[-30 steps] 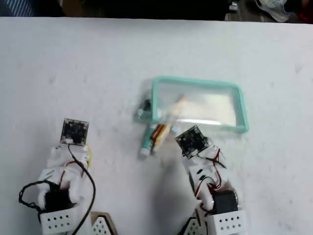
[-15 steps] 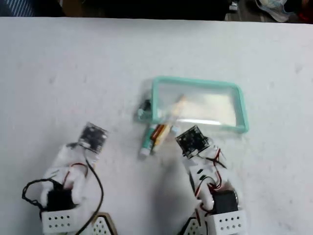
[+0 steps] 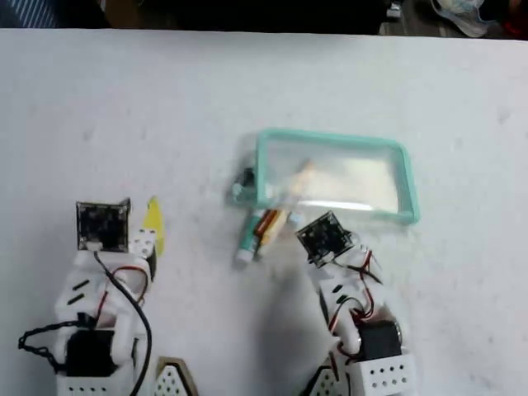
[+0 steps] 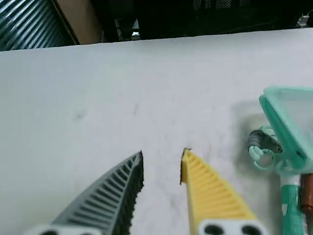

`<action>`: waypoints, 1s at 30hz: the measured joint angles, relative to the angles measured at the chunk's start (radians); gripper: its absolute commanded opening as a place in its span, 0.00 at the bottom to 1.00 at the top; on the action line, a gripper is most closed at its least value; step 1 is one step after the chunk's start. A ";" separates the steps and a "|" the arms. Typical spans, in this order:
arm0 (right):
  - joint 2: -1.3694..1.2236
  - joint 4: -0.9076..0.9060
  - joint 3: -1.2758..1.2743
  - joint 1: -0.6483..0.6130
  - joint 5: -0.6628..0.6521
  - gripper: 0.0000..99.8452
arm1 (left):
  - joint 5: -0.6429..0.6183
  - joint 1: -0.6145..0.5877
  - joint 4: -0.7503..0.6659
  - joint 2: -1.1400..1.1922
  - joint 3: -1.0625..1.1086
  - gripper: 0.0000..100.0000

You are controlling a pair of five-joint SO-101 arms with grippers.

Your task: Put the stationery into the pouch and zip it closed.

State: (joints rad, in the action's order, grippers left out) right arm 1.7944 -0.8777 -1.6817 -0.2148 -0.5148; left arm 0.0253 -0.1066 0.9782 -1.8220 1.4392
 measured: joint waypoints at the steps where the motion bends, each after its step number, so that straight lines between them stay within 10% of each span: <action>1: 0.000 0.000 0.000 0.000 0.000 0.02 | -0.006 0.000 -0.023 0.000 0.020 0.15; 8: 0.000 0.000 0.000 0.000 0.000 0.02 | 0.005 0.006 -0.051 0.014 0.063 0.15; 16: 0.000 0.000 0.000 0.000 0.000 0.02 | 0.307 0.224 -0.028 0.012 0.133 0.15; 30: 0.000 0.000 0.000 0.000 0.000 0.02 | 0.281 0.193 -0.025 0.014 0.133 0.15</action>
State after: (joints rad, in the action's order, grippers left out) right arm 1.7944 -0.8777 -1.6817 -0.2148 -0.5148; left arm 0.3061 0.0867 0.9536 -1.8082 1.5727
